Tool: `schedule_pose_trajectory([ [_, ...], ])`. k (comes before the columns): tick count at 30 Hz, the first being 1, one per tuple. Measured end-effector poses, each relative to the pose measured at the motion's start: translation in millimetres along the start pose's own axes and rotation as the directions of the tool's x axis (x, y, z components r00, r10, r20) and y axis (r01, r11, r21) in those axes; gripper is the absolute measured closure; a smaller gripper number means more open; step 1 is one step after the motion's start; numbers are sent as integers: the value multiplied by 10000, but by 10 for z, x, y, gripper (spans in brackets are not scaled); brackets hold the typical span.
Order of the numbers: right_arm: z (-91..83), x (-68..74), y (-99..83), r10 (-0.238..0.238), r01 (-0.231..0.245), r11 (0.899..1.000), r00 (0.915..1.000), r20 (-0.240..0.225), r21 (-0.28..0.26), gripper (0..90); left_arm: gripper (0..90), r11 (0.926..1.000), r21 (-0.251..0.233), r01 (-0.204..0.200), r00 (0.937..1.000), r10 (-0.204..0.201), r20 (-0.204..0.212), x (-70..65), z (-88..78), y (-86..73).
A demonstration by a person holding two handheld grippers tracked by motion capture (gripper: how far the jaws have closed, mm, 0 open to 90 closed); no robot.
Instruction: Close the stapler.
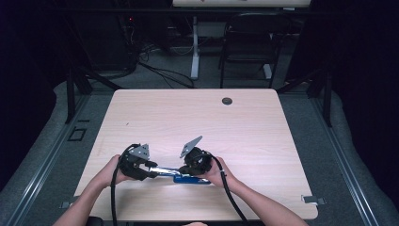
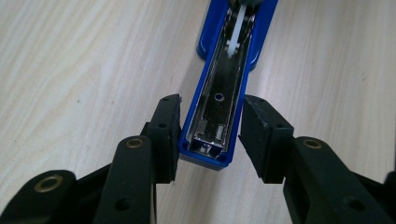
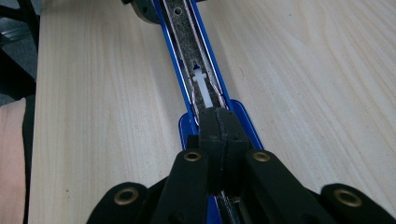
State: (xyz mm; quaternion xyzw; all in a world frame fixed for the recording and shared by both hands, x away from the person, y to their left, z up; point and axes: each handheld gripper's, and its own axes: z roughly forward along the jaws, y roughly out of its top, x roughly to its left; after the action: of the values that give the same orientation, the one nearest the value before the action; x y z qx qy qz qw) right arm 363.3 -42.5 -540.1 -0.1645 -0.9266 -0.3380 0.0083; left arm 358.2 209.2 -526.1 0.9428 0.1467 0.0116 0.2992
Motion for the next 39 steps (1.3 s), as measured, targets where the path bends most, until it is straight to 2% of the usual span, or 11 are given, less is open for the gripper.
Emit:
schedule_pose_trajectory([
  [4, 6, 8, 9, 15, -15, 9999, 10000, 48, -150, 898, 590, 10000, -8, -13, 10000, 13, -28, -8, -3, 2],
  [12, 20, 7, 11, 65, -64, 9999, 10000, 69, -159, 898, 559, 9995, 303, 49, 9996, -41, -275, -11, 29, -4],
  [18, 29, 9, 10, 63, -61, 9999, 9999, 118, -148, 898, 571, 9975, 692, -161, 9993, 185, -339, -24, 80, -13],
  [21, 29, 9, 11, 58, -56, 9999, 9999, 120, -154, 898, 582, 9972, 701, -269, 9991, 292, -322, -25, 81, -15],
  [29, 42, 40, 55, -44, 47, 9996, 9999, 118, -292, 892, 583, 9985, 447, -311, 9990, 325, -318, -33, 16, 8],
  [33, 63, 78, 93, -224, 227, 9994, 9997, 123, -267, 893, 590, 9998, -137, -137, 9998, 135, -164, -24, -37, 14],
  [35, 67, 81, 98, -212, 215, 9993, 9997, 100, -298, 894, 590, 9999, -12, -166, 9996, 166, -247, -26, -53, 25],
  [39, 68, 84, 98, -185, 189, 9993, 9998, 109, -337, 894, 587, 9997, -175, -143, 9995, 139, -272, -32, -54, 27],
])
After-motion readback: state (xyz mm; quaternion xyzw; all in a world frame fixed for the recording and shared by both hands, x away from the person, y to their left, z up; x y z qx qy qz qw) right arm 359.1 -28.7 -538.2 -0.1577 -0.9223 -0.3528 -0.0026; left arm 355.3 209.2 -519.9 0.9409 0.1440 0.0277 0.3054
